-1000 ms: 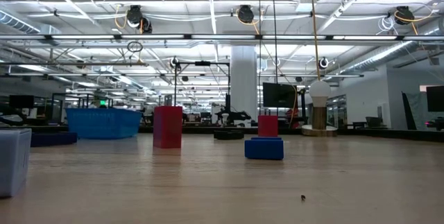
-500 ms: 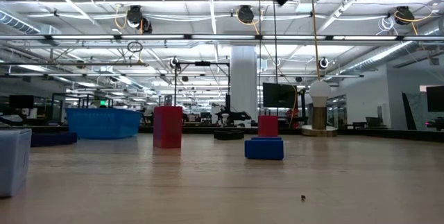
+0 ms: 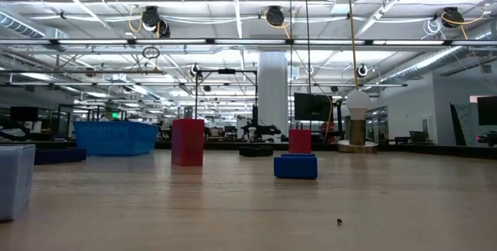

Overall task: Pick & Place Office items
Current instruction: Put the blue digital timer into the blue bin

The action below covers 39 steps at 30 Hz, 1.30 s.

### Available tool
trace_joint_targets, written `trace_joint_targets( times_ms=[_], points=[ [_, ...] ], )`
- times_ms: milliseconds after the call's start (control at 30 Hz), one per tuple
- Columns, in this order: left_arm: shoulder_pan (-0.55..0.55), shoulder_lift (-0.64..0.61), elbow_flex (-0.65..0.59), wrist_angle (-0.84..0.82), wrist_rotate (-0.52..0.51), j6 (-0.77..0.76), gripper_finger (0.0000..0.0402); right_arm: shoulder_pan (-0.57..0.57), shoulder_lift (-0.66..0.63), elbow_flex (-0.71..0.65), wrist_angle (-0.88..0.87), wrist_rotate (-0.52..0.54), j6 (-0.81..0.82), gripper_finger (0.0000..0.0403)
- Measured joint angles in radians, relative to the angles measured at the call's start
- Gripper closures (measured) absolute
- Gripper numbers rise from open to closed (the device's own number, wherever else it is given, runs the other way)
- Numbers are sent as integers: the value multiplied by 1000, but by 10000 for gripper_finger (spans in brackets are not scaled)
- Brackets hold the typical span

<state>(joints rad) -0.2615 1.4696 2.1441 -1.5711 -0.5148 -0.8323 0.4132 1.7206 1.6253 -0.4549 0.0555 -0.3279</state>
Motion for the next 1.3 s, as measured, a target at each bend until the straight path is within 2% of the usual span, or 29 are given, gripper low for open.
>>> trace_joint_targets(
  times_ms=[133, 233, 367, 500, 667, 767, 900, 1100, 1300],
  points=[
    [0, 0, 0, 0, 6, -1, 172, 18, 2, -1, 37, 0, -32, 243],
    [0, 0, 0, 0, 17, -1, 172, 28, 2, -1, -5, -13, -29, 243],
    [0, 0, 0, 0, 18, -6, 172, 22, 2, -1, -161, -135, -54, 229],
    [0, 0, 0, 0, 17, -10, 172, 0, 2, -1, -303, -224, -71, 192],
    [0, 0, 0, 0, 17, -16, 172, -37, 32, -2, -407, -147, -107, 139],
    [0, 0, 0, 1, 16, -20, 172, -68, 53, -2, -473, -151, -136, 127],
    [0, 0, 0, 1, 11, -22, 172, -94, 104, -3, -540, -179, -205, 132],
    [0, 0, 0, 2, 8, -42, 172, -87, 188, 2, -541, -28, -304, 154],
    [0, 0, 0, 3, 9, -40, 172, -85, 303, 110, -537, -6, -270, 163]
  ],
)
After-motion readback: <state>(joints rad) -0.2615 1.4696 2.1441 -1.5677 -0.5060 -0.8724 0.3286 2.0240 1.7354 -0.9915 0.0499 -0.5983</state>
